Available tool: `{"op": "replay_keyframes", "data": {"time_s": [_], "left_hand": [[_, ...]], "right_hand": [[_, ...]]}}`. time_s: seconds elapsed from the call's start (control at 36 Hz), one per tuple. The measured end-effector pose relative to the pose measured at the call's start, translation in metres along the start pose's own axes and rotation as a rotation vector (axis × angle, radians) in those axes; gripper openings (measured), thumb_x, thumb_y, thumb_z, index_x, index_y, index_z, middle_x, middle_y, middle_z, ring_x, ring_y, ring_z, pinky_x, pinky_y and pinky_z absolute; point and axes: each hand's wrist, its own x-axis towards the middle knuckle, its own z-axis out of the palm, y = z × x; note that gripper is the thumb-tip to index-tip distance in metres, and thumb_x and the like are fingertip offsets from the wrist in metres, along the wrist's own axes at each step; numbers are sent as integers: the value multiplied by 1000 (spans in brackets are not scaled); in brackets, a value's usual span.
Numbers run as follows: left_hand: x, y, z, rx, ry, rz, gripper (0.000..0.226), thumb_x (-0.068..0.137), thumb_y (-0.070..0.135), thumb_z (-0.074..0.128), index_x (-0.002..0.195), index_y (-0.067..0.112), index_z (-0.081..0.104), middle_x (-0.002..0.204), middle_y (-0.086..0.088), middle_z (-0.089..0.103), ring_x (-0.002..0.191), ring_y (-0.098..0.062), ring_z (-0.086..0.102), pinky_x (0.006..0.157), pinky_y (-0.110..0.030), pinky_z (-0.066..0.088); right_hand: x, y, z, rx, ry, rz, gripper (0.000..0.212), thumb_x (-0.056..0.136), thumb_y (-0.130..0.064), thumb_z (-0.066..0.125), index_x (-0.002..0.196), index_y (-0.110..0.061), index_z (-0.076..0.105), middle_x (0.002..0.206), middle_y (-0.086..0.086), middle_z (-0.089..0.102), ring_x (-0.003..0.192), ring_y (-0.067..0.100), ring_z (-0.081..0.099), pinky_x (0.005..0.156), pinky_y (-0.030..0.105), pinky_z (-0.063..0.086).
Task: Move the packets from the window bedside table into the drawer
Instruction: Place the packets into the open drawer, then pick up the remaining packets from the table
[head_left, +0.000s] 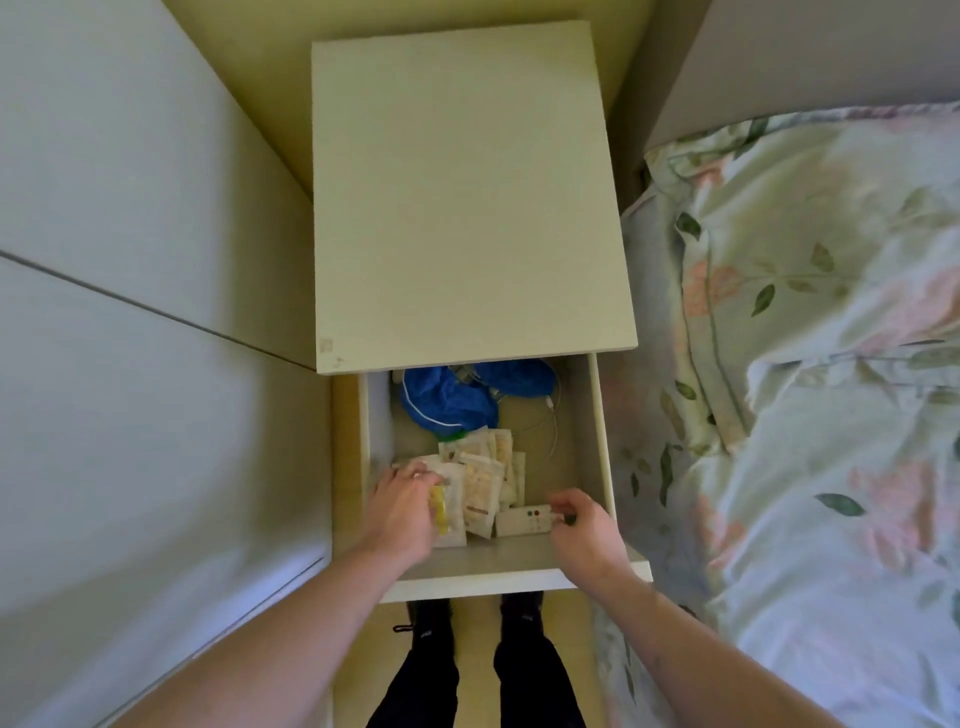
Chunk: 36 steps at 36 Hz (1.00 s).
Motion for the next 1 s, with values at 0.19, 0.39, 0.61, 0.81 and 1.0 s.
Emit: {"op": "replay_keyframes", "data": {"time_s": [0.19,0.39,0.61,0.81,1.0], "left_hand": [[-93,-2,-59,-101,31,22,47,96,12,57,141,27,55,149,8,46,135,-16,43,114,-31,37],[-193,19,-129,-168,61,158,42,99,16,55,138,31,56,150,12,42,139,-13,39,118,-33,31],[-288,69,-191,-89,-12,440,44,99,23,59,140,32,50,146,11,49,133,-9,49,109,-34,47],[-378,160,-201,116,-120,779,39,100,32,57,138,36,51,140,18,50,126,-3,49,107,-28,45],[-509,271,-147,195,-111,1135,32,97,30,62,128,36,59,135,16,57,129,-7,50,114,-33,40]], "right_hand": [[-96,-24,-32,-5,40,-42,44,97,-7,45,135,-26,56,130,-2,60,83,0,56,55,11,39],[-222,-32,-45,93,150,-76,40,98,-14,46,134,-29,56,117,0,67,73,12,63,56,21,48],[-372,8,-48,254,303,-114,55,95,-12,51,145,-34,48,140,-3,57,116,11,61,86,23,54],[-496,106,-59,516,557,-123,47,96,-33,58,141,-45,48,138,-12,53,122,2,53,96,29,54],[-624,238,-54,702,837,-98,50,96,-35,61,141,-49,47,134,-23,50,121,-1,51,105,35,48]]}}
